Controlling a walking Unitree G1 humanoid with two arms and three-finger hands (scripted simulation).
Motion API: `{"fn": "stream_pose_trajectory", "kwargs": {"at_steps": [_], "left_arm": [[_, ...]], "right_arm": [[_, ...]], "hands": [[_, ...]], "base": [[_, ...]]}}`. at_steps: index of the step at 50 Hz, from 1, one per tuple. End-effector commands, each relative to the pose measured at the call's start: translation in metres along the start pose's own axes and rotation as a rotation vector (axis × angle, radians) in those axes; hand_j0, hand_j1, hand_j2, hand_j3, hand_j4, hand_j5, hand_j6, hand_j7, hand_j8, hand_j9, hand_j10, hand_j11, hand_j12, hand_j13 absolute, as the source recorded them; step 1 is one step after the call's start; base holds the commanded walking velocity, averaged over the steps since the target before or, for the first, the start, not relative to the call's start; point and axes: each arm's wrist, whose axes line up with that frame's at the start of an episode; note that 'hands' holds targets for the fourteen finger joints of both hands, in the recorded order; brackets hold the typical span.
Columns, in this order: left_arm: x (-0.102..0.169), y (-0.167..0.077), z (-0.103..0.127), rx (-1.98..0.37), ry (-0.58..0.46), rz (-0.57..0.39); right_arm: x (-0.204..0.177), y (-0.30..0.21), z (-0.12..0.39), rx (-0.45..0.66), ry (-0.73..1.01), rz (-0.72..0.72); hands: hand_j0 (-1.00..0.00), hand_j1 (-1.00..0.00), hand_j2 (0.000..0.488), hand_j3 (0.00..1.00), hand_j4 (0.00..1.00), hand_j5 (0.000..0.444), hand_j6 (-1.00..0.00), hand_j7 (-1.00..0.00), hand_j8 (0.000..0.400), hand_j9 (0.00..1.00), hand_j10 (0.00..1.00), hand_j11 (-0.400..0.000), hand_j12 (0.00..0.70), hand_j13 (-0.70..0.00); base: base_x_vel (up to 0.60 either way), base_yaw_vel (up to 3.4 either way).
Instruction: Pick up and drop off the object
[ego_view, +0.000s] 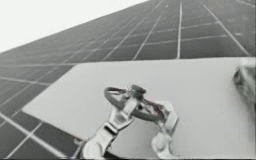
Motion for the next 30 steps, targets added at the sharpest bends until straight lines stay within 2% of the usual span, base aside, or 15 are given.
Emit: {"fn": "stream_pose_trajectory", "kwargs": {"at_steps": [1, 2, 3, 5, 7, 8, 9, 11, 12, 13, 16, 20, 26, 28, 30], "left_arm": [[-0.013, 0.064, -0.012, 0.035, 0.143, 0.311], [-0.008, 0.07, -0.012, 0.067, 0.175, 0.326], [-0.002, 0.074, -0.018, 0.064, 0.202, 0.343], [0.002, 0.071, -0.022, 0.082, 0.219, 0.349], [-0.005, 0.075, -0.031, 0.074, 0.212, 0.357], [-0.009, 0.081, -0.022, 0.057, 0.205, 0.373], [-0.016, 0.077, -0.03, 0.051, 0.199, 0.394], [-0.014, 0.081, -0.021, 0.045, 0.208, 0.386], [-0.017, 0.082, -0.032, 0.051, 0.218, 0.392], [-0.031, 0.085, -0.034, 0.054, 0.219, 0.382], [-0.024, 0.087, -0.031, 0.041, 0.236, 0.376], [-0.026, 0.084, -0.045, 0.021, 0.279, 0.358], [-0.041, 0.077, -0.065, -0.003, 0.346, 0.307], [-0.041, 0.076, -0.054, -0.005, 0.348, 0.328], [-0.051, 0.081, -0.058, -0.008, 0.348, 0.313]], "right_arm": [[0.018, -0.047, 0.015, 0.051, 0.067, -0.246], [0.015, -0.051, 0.017, 0.044, 0.067, -0.294], [0.007, -0.06, 0.005, 0.042, 0.046, -0.373], [0.001, -0.059, 0.004, -0.061, -0.088, -0.427], [0.011, -0.066, 0.016, -0.236, -0.162, -0.409], [0.008, -0.071, 0.018, -0.305, -0.166, -0.412], [0.008, -0.076, 0.023, -0.34, -0.178, -0.398], [0.019, -0.073, 0.024, -0.383, -0.234, -0.359], [0.026, -0.07, 0.019, -0.398, -0.281, -0.353], [0.022, -0.068, 0.023, -0.409, -0.318, -0.367], [0.021, -0.067, 0.025, -0.438, -0.448, -0.306], [0.03, -0.102, 0.047, -0.602, -0.678, 0.086], [0.008, -0.072, 0.074, -0.447, -0.803, 0.128], [0.013, -0.079, 0.071, -0.369, -0.789, 0.109], [0.004, -0.087, 0.077, -0.206, -0.779, 0.108]], "hands": [[-0.69, -1.0, 0.156, 1.0, 1.0, 0.0, -0.69, -1.0, 0.4, 1.0, 1.0, -0.4, 0.7, -0.7], [-0.02, -1.0, 0.488, 1.0, 1.0, 0.0, -0.02, -1.0, 0.4, 1.0, 1.0, -0.4, 0.7, -0.7], [0.0, 0.0, 0.0, 1.0, 1.0, 0.0, 0.0, 0.0, 0.0, 1.0, 1.0, -0.4, 0.0, -0.7], [0.0, 0.0, 0.0, 1.0, 1.0, 0.0, 0.0, 0.0, 0.0, 1.0, 1.0, -0.4, 0.0, -0.7], [0.0, 0.0, 0.0, 1.0, 1.0, 0.0, 0.0, 0.0, 0.0, 1.0, 1.0, -0.4, 0.0, -0.7], [0.0, 0.0, 0.0, 1.0, 1.0, 0.0, 0.0, 0.0, 0.0, 1.0, 1.0, -0.4, 0.0, -0.7], [0.0, 0.0, 0.0, 1.0, 1.0, 0.0, 0.0, 0.0, 0.0, 1.0, 1.0, -0.4, 0.0, -0.7], [0.0, 0.0, 0.0, 1.0, 1.0, 0.0, 0.0, 0.0, 0.0, 1.0, 1.0, -0.4, 0.0, -0.7], [0.0, 0.0, 0.0, 1.0, 1.0, 0.0, 0.0, 0.0, 0.0, 1.0, 1.0, -0.4, 0.0, -0.7], [0.0, 0.0, 0.0, 1.0, 1.0, 0.0, 0.0, 0.0, 0.0, 1.0, 1.0, -0.4, 0.0, -0.7], [0.0, 0.0, 0.0, 1.0, 1.0, 0.0, 0.0, 0.0, 0.0, 1.0, 1.0, -0.4, 0.0, -0.7], [0.0, 0.0, 0.0, 1.0, 1.0, 0.0, 0.0, 0.0, 0.0, 1.0, 1.0, -0.4, 0.0, -0.7], [0.0, 0.0, 0.0, 1.0, 1.0, 0.0, 0.0, 0.0, 0.0, 1.0, 1.0, -0.4, 0.0, -0.7], [0.0, 0.0, 0.0, 1.0, 1.0, 0.0, 0.0, 0.0, 0.0, 1.0, 1.0, -0.4, 0.0, -0.7], [0.0, 0.0, 0.0, 1.0, 1.0, 0.0, 0.0, 0.0, 0.0, 1.0, 1.0, -0.4, 0.0, -0.7]], "base": [[0.0, 0.0], [0.0, 0.0], [0.0, 0.0], [0.0, 0.0], [0.0, 0.0], [0.0, 0.0], [0.0, 0.0], [0.0, 0.0], [0.0, 0.0], [0.0, 0.0], [0.0, 0.0], [0.0, 0.0], [0.0, 0.0], [0.0, 0.0], [0.0, 0.0]]}}
